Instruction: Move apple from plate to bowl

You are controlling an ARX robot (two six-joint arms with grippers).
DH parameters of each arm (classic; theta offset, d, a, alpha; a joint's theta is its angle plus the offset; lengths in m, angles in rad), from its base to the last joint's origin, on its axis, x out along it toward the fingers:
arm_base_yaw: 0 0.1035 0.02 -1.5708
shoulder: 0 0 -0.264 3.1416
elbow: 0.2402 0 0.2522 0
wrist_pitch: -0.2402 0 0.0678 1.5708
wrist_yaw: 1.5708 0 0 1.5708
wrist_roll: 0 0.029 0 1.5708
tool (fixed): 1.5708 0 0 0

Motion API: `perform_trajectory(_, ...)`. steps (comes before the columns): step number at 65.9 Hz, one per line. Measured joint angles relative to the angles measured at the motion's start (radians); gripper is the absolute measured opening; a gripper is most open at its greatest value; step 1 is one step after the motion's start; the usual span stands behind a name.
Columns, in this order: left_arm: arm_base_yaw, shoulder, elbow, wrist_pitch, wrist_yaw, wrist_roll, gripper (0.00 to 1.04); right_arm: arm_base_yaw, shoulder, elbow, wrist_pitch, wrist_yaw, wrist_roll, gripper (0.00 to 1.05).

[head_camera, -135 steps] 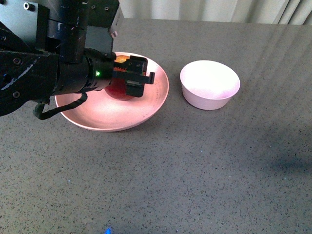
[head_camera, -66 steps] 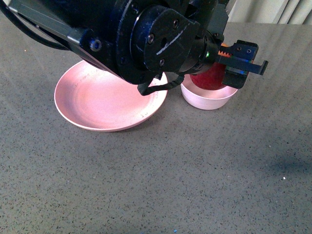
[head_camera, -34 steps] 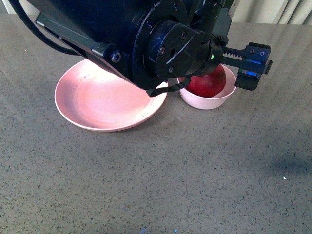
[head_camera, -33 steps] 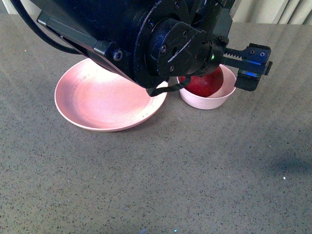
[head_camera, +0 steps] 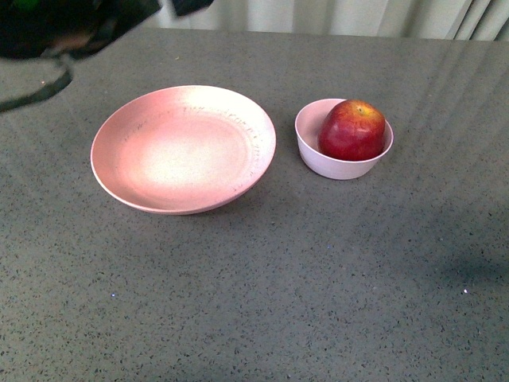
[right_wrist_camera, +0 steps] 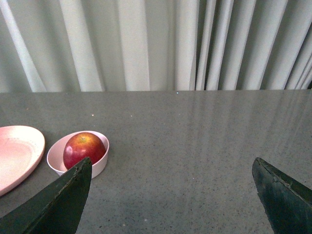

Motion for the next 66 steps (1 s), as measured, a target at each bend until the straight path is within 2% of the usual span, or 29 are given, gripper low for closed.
perform_trajectory(4,0.060,-0.021,-0.091,-0.011,0.030,-0.011,0.96,0.000,0.000,0.000,0.000,0.000,0.000,0.96)
perform_trajectory(9,0.104,-0.025,-0.243,0.216,-0.274,0.116,0.82,0.000,0.000,0.000,0.000,-0.004,0.000,0.96)
perform_trajectory(12,0.141,-0.058,-0.316,0.311,-0.385,0.204,0.75,0.000,0.000,0.000,0.000,-0.001,0.000,0.96)
perform_trajectory(13,0.176,-0.101,-0.364,0.348,-0.425,0.251,0.70,0.000,0.000,0.000,0.000,0.000,0.000,0.96)
perform_trajectory(19,0.324,-0.331,-0.517,0.322,-0.362,0.351,0.45,0.000,0.000,0.000,0.000,0.000,0.000,0.96)
perform_trajectory(24,0.340,-0.440,-0.546,0.211,-0.354,0.371,0.30,0.000,0.000,0.000,0.000,0.000,0.000,0.96)
perform_trajectory(33,0.341,-0.597,-0.596,0.128,-0.346,0.385,0.02,0.000,0.000,0.000,0.000,0.000,0.000,0.96)
perform_trajectory(66,0.341,-0.999,-0.685,-0.184,-0.345,0.392,0.02,0.000,0.000,0.000,0.000,0.000,0.000,0.96)
